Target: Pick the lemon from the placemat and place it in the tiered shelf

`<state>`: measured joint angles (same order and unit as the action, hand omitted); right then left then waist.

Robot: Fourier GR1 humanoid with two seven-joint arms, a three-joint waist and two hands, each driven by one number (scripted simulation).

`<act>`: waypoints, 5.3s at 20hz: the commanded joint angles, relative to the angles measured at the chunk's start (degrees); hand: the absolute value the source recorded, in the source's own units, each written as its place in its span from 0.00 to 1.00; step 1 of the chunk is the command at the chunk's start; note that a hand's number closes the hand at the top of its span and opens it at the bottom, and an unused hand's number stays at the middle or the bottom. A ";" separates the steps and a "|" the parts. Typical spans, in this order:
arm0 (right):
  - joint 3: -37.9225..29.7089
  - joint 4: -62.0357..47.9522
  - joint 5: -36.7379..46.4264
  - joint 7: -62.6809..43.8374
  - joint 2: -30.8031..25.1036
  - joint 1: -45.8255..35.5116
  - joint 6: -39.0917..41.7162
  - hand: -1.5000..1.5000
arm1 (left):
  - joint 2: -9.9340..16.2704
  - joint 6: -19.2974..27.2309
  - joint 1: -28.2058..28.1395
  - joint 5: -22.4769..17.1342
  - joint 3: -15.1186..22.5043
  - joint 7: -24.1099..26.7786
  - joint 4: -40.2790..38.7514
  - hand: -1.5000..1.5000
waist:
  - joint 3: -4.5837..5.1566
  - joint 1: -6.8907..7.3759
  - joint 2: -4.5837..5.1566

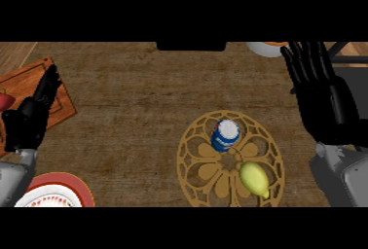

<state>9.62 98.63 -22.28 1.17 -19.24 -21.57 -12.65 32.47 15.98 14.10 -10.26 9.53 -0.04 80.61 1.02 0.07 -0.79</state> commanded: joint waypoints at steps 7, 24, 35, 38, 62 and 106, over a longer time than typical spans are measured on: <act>-8.16 2.59 13.02 17.91 -13.28 5.86 8.27 1.00 | -6.24 -2.73 -0.23 -9.23 -1.75 -5.59 2.52 0.50 | -0.97 -3.14 0.68; -12.52 8.00 8.84 32.01 -29.37 21.95 47.35 0.00 | -6.09 -4.85 -2.70 -10.73 -4.12 -7.17 3.86 0.50 | -0.94 -2.70 -0.02; -8.26 32.51 45.02 18.25 -24.97 32.82 23.11 0.00 | -6.35 -5.34 -2.80 -10.57 -3.99 -8.45 5.53 0.50 | -0.98 -2.40 0.15; -1.33 36.49 55.20 14.31 -21.61 37.61 21.32 0.00 | -8.79 -3.58 -0.26 -8.94 -3.18 -8.69 4.04 0.50 | -1.00 -1.60 0.56; 13.59 21.68 93.85 9.50 -8.20 43.32 10.61 0.00 | -13.39 -6.00 -2.20 -2.27 -5.93 -11.62 8.27 0.50 | -1.04 -0.30 0.72; 16.15 -2.70 101.04 -16.53 18.95 35.41 22.09 1.00 | -18.42 -13.04 0.39 2.13 -12.11 -13.70 7.29 0.50 | -0.94 -0.21 1.09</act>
<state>22.82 100.26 81.66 -3.30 -5.25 10.29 4.10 14.52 2.59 14.23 -8.56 -3.27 -13.46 87.22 1.84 -0.46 -1.16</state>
